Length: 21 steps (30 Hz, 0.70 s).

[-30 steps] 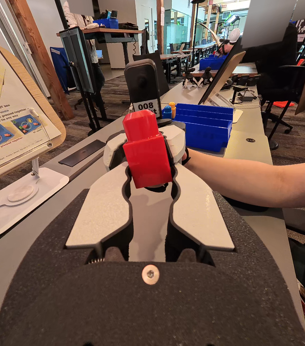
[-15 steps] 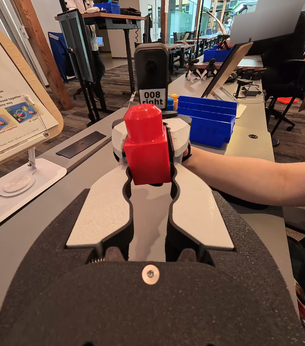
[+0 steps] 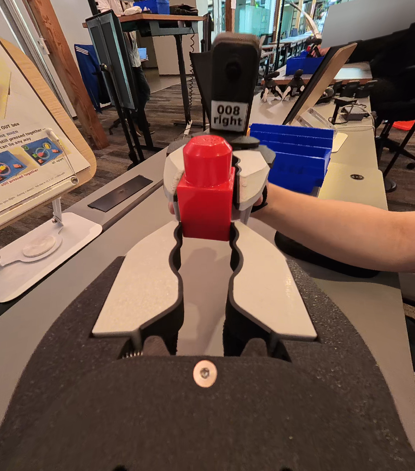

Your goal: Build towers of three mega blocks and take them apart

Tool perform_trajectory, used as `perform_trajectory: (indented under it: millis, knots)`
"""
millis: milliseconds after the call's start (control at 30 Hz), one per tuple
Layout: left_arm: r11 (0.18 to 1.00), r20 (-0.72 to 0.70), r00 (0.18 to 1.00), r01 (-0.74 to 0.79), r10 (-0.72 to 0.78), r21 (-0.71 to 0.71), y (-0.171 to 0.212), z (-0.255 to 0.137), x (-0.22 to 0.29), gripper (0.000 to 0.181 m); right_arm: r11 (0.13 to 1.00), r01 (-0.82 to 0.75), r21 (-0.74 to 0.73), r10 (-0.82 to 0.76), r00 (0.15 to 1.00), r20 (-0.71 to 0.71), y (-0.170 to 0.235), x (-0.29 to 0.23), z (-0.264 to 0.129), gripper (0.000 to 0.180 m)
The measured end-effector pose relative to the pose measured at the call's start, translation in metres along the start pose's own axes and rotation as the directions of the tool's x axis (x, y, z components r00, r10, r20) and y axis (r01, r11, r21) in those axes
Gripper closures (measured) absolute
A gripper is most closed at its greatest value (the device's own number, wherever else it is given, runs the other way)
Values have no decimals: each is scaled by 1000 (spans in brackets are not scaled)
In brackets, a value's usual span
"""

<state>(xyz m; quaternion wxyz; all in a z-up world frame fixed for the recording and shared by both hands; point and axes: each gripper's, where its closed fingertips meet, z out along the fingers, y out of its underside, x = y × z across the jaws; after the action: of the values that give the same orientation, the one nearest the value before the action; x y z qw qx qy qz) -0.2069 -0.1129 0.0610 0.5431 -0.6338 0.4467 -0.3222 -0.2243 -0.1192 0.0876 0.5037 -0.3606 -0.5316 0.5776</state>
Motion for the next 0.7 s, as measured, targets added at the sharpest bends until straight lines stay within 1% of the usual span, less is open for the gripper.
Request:
perform_trajectory:
  millis: [133, 267, 400, 467, 500, 533, 567, 600, 667, 700]
  knots:
    - [1000, 5, 1000, -23, 23, -10, 1, 0, 2, 146, 997, -11, -80, 11, 1000, 8, 2, -4, -2, 144]
    - [999, 11, 999, -32, 33, -43, 5, 2, 1, 146, 993, 12, -116, -14, 1000, -15, 7, -2, 0, 143]
    - [998, 13, 1000, -26, 27, -54, 8, 2, 0, 146, 987, -22, -156, 21, 1000, -8, 12, -2, 1, 144]
    - [997, 29, 1000, -6, 9, -73, 11, -1, -1, 146, 987, -15, -159, 14, 1000, -8, 13, -2, 1, 144]
    - [996, 55, 999, 5, 0, -90, 12, -7, -4, 142, 989, -9, -146, 7, 1000, -18, 11, 0, 0, 144]
    - [994, 97, 995, 17, -7, -106, 14, -16, -11, 134, 992, -10, -127, 7, 1000, -23, 7, 0, -2, 144]
    - [993, 155, 988, 34, -15, -116, 14, -29, -20, 130, 994, -11, -109, 8, 1000, -28, 2, 1, -5, 144]
    - [991, 223, 974, 56, -27, -125, 15, -45, -32, 129, 995, -9, -95, 5, 999, -40, -2, 2, -10, 144]
    - [976, 395, 917, 135, -58, -171, 25, -90, -64, 130, 996, 4, -86, -10, 997, -73, -8, 7, -20, 144]
    - [955, 483, 874, 190, -60, -226, 37, -116, -82, 130, 997, 6, -83, -14, 996, -90, -10, 9, -25, 144]
